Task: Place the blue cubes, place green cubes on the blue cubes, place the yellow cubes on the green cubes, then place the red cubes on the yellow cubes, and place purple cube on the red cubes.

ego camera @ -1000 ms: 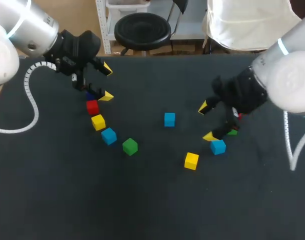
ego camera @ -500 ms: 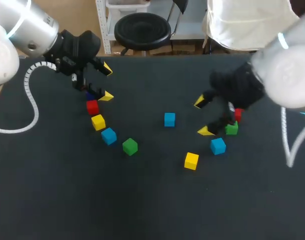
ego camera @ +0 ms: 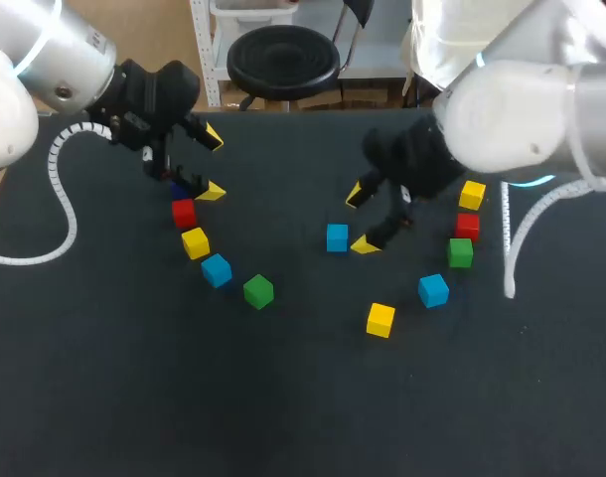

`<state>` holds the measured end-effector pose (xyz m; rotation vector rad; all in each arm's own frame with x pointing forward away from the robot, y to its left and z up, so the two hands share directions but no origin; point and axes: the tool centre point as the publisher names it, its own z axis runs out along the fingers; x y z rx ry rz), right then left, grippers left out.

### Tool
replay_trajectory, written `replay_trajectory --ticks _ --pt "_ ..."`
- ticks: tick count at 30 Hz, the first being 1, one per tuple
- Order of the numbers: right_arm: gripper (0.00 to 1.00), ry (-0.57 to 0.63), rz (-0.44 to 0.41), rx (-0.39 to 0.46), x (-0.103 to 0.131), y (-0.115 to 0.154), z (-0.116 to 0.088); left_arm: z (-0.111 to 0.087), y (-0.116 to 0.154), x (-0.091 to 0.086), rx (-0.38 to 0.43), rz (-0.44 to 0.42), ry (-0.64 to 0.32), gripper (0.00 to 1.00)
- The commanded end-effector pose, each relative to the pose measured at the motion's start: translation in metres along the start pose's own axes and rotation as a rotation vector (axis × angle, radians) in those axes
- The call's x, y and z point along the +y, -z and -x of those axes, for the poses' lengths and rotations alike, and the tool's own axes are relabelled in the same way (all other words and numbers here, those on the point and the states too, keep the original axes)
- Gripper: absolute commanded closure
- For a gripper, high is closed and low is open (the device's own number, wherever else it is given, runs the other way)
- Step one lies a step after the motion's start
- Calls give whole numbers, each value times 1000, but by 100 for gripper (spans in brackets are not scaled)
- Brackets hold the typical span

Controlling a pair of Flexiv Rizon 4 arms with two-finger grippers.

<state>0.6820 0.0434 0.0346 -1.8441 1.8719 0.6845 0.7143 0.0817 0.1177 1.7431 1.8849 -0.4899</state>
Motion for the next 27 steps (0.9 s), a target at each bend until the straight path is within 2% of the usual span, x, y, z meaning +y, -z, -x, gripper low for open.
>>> replay_trajectory --ticks 1,12,20,27 --pt "0 -2 60 -9 -13 -15 -2 0 0 0 2 -1 0 0" --pt "0 -18 86 -23 -16 -25 -6 0 0 0 2 -1 0 0" --pt "0 -29 40 -9 21 12 -21 0 0 0 2 -1 0 0" --pt "0 -50 32 -36 49 29 -38 0 0 0 2 -1 0 0"
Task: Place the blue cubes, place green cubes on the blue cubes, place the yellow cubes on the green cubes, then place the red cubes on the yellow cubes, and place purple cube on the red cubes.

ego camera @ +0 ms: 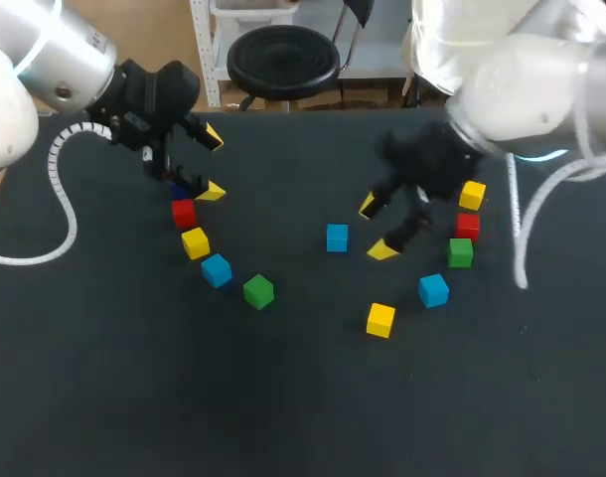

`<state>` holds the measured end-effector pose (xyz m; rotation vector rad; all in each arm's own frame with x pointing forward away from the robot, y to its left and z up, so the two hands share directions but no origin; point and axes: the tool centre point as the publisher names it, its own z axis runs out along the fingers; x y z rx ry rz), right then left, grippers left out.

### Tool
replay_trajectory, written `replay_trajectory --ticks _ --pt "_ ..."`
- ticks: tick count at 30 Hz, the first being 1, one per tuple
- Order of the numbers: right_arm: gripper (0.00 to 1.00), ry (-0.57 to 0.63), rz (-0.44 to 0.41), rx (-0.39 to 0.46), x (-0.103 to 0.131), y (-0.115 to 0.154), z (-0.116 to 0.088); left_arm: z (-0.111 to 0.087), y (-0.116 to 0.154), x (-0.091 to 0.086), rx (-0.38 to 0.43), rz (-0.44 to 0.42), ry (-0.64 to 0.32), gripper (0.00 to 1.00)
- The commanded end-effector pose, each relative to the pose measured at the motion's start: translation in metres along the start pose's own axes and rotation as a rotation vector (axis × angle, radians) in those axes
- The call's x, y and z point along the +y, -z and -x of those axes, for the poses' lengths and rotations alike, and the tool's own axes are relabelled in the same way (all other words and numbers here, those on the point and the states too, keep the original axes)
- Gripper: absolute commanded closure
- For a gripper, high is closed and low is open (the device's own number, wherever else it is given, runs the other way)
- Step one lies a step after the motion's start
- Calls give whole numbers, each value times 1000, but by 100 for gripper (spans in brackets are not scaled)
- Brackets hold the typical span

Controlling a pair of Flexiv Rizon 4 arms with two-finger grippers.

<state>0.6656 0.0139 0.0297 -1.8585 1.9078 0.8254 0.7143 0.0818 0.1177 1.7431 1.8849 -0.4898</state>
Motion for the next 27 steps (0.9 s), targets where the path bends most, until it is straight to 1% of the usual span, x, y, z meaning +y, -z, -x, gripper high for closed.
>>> replay_trajectory --ticks 1,6,8,12,14,15,17,19,21,27 --pt "0 -7 -73 -20 37 13 -15 0 0 0 2 -1 0 0" --pt "0 -10 -68 -15 57 20 -21 0 0 0 2 -1 0 0" --pt "0 1 -57 8 66 21 -24 0 0 0 2 -1 0 0" --pt "0 64 -32 12 78 24 -34 0 0 0 2 -1 0 0" --pt "0 113 -26 18 81 26 -39 0 0 0 2 -1 0 0" --pt "0 116 -37 8 82 29 -42 0 0 0 2 -1 0 0" --pt "0 132 -30 10 82 34 -48 0 0 0 2 -1 0 0" --pt "0 119 -15 13 81 38 -55 0 0 0 2 -1 0 0" --pt "0 78 -15 2 81 39 -57 0 0 0 2 -1 0 0" --pt "0 78 -15 2 81 39 -57 0 0 0 2 -1 0 0"
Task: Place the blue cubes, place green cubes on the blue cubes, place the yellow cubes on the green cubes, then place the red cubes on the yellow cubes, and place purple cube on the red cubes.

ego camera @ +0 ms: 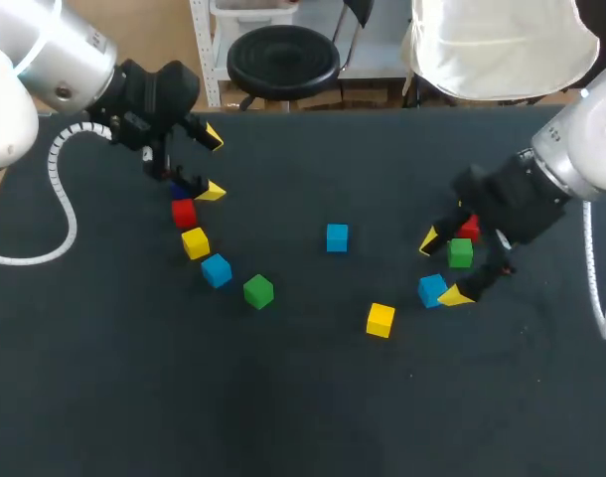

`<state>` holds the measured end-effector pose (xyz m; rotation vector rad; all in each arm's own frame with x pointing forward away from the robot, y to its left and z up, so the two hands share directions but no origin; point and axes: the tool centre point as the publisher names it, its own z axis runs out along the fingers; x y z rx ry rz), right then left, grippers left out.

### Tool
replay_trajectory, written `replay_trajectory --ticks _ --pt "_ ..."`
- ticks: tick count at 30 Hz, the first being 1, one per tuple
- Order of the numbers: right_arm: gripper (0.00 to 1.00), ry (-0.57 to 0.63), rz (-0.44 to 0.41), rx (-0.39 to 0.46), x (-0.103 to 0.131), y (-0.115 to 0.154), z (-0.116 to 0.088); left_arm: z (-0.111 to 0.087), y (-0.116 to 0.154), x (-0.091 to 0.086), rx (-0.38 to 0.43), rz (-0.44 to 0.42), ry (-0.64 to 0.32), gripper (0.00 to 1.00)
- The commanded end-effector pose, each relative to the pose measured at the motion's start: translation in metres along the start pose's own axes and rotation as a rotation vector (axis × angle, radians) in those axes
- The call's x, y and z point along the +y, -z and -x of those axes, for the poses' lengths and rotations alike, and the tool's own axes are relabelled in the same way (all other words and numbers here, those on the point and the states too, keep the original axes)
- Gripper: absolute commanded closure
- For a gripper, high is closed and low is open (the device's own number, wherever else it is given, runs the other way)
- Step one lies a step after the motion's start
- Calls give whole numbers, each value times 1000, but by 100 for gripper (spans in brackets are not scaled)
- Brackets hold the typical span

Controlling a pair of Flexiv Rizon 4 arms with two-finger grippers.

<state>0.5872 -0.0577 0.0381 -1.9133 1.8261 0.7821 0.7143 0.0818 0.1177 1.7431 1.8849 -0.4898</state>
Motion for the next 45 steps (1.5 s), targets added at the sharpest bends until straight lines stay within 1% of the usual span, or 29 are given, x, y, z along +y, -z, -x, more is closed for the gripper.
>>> replay_trajectory --ticks 1,7,8,10,11,13,18,23,29,32,38,45 --pt "0 0 0 -1 0 0 0 0 0 0 2 -1 0 0" --pt "0 0 0 -1 0 0 0 0 0 0 2 -1 0 0" --pt "0 20 10 10 0 -2 2 0 0 0 2 -1 0 0" --pt "0 4 34 36 -1 -3 2 0 0 0 2 -1 0 0" --pt "0 12 57 11 -2 -3 2 0 0 0 2 -1 0 0" --pt "0 25 65 2 -2 -4 1 0 0 0 2 -1 0 0" --pt "0 69 94 25 2 -8 1 0 0 0 2 -1 0 0" --pt "0 102 111 47 5 -6 -5 0 0 0 2 -1 0 0" --pt "0 75 98 54 12 -6 -16 0 0 0 2 -1 0 0" --pt "0 44 93 77 15 -10 -20 0 0 0 2 -1 0 0" --pt "0 66 62 53 21 -14 -22 0 0 0 2 -1 0 0" --pt "0 92 30 17 17 -15 -30 0 0 0 2 -1 0 0"
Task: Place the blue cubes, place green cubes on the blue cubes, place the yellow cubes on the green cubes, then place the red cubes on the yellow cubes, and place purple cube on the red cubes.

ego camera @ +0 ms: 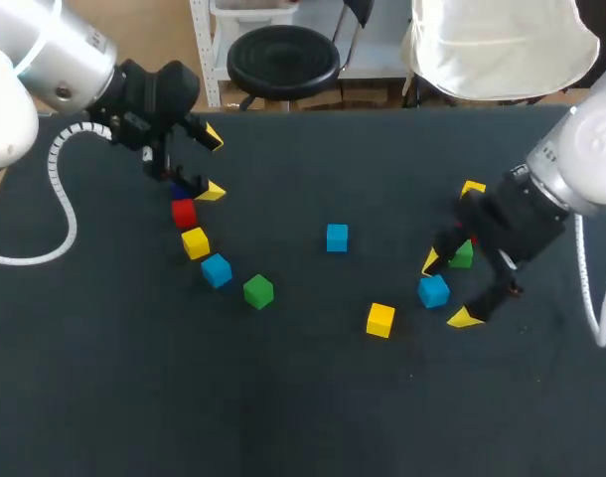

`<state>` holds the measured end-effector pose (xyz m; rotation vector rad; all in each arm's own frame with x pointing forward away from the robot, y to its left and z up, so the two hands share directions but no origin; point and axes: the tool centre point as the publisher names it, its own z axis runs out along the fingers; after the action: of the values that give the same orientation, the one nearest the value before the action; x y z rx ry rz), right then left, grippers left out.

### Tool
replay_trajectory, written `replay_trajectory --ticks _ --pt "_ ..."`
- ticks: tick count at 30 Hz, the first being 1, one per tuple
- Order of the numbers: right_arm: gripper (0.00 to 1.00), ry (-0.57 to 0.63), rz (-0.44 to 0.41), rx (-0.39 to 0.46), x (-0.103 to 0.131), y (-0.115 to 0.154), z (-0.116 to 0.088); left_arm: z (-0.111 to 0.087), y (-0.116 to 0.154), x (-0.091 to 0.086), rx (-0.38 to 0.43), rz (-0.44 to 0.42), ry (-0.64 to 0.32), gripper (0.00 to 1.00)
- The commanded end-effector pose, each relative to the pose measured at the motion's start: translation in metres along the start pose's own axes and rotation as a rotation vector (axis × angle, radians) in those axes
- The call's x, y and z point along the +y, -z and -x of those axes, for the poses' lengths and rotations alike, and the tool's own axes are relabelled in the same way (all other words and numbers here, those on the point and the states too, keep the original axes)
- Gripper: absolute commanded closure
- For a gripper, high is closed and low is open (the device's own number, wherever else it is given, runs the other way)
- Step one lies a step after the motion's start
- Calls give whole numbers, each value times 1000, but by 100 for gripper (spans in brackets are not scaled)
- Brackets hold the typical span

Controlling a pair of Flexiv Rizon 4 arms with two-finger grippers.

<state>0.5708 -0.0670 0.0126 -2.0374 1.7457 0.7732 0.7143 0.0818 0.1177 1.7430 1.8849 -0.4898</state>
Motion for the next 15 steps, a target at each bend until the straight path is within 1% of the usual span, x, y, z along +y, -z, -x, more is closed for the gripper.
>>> replay_trajectory --ticks 1,4,9,15 --pt "0 1 -22 -21 2 1 -8 0 0 0 2 -1 0 0" --pt "0 5 -30 -37 0 2 -11 0 0 0 2 -1 0 0" --pt "0 22 -47 -56 -3 7 -10 0 0 0 2 -1 0 0" --pt "0 18 -50 -63 -12 7 -10 0 0 0 2 -1 0 0"
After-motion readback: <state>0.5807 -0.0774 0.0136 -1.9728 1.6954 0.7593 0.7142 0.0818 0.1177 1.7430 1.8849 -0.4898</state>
